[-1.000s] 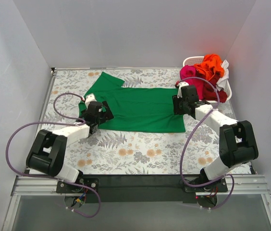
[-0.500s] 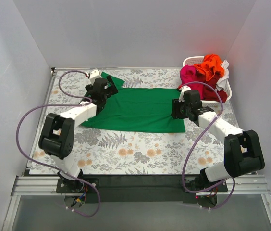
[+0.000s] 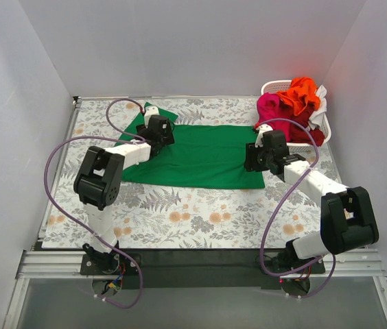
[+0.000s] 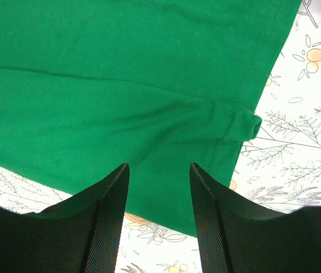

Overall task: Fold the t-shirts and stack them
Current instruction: Fold the tshirt

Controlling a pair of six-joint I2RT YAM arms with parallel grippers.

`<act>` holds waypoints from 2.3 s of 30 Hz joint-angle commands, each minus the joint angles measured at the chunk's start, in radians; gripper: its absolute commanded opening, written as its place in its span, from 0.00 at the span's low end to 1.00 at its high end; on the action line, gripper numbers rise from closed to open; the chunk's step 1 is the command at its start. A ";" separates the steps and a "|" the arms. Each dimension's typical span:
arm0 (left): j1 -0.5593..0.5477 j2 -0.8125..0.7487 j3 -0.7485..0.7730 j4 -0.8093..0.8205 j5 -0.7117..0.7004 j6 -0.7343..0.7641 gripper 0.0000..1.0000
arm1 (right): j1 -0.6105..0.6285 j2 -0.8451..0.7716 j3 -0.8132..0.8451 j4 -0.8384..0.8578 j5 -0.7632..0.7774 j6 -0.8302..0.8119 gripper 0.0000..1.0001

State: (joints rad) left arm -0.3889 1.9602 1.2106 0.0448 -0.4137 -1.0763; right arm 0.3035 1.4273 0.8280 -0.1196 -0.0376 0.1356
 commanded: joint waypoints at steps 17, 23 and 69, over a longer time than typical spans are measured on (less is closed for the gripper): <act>-0.008 0.060 0.046 -0.040 -0.030 0.053 0.27 | 0.003 -0.021 -0.007 0.034 -0.010 0.009 0.43; -0.008 0.000 0.006 -0.033 -0.033 0.013 0.11 | 0.003 -0.021 -0.007 0.034 -0.008 0.006 0.43; 0.102 -0.267 -0.207 -0.063 0.094 -0.073 0.69 | 0.005 0.021 0.003 0.029 -0.048 -0.002 0.44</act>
State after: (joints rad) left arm -0.3031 1.6978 0.9939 -0.0753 -0.4328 -1.1927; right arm 0.3035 1.4303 0.8204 -0.1089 -0.0647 0.1322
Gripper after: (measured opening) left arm 0.677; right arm 0.433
